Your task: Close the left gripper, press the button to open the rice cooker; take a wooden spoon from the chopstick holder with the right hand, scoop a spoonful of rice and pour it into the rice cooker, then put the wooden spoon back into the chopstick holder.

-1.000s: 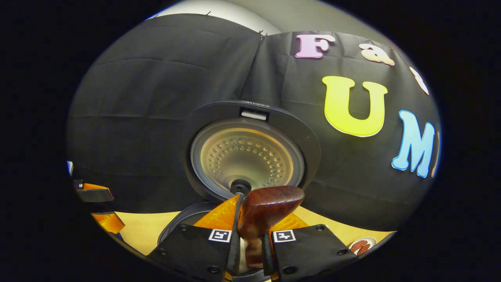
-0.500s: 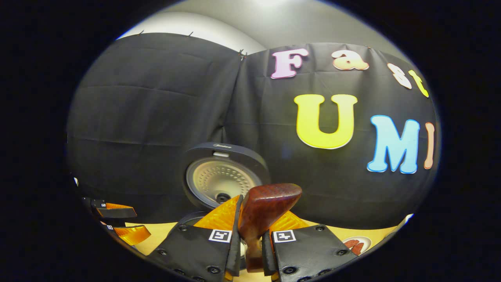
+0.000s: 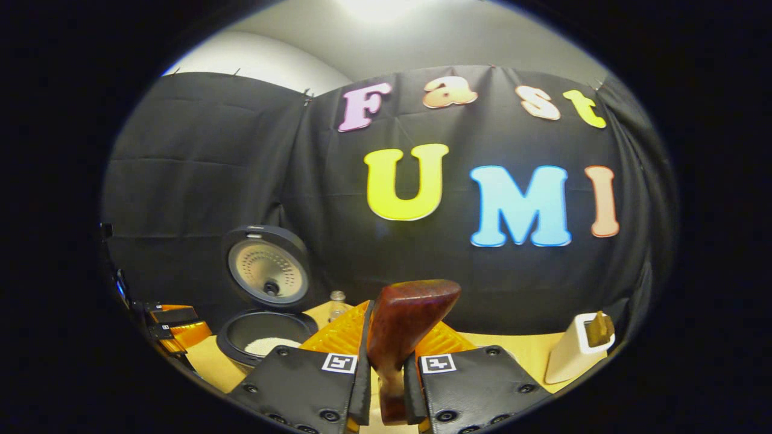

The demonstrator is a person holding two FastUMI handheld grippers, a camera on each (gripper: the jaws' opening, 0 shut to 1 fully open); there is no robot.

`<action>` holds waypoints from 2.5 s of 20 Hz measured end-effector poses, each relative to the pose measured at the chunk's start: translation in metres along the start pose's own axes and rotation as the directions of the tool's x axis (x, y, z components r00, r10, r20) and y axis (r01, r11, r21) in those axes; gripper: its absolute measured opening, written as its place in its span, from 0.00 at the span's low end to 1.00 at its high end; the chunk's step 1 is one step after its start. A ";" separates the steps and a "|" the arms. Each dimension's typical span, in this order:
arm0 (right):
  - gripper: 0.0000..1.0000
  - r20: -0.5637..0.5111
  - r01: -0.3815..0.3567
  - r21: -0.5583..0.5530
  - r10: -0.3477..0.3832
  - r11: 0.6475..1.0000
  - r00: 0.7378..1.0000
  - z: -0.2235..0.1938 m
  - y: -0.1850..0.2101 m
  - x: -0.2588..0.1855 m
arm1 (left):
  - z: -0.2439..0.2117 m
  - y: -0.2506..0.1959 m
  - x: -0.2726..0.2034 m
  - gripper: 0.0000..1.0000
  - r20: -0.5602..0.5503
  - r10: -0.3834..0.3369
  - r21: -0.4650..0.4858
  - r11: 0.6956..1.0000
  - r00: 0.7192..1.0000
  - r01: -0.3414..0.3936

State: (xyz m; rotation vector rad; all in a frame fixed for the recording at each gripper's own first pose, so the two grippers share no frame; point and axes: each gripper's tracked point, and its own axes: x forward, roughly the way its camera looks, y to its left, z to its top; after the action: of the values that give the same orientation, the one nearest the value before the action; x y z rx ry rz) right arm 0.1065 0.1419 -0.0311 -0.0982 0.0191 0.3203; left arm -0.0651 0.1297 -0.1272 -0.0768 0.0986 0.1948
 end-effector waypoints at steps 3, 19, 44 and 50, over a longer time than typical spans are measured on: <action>0.21 -0.017 0.119 0.038 -0.119 0.992 0.993 -0.016 -0.063 -0.032 | -0.004 -0.029 0.011 0.94 -0.010 -0.048 -0.001 0.999 0.999 0.048; 0.25 -0.241 0.428 0.242 -0.373 0.871 0.896 -0.155 -0.230 -0.107 | 0.013 -0.146 0.020 0.93 0.006 -0.182 0.002 0.983 0.983 0.182; 0.98 -0.194 0.531 0.107 -0.506 0.841 0.840 -0.160 -0.222 -0.176 | 0.120 -0.017 0.047 0.92 0.176 0.130 0.070 0.987 0.976 -0.144; 0.98 -0.062 0.504 0.049 -0.501 0.862 0.863 -0.134 -0.192 -0.205 | 0.169 0.015 0.094 0.93 0.147 0.141 0.029 0.989 0.979 -0.147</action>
State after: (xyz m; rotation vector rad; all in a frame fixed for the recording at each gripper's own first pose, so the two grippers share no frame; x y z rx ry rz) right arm -0.0284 -0.1169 -0.1396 -0.0439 0.0495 -0.2097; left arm 0.0394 0.1768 0.0293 -0.0155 -0.0366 0.3423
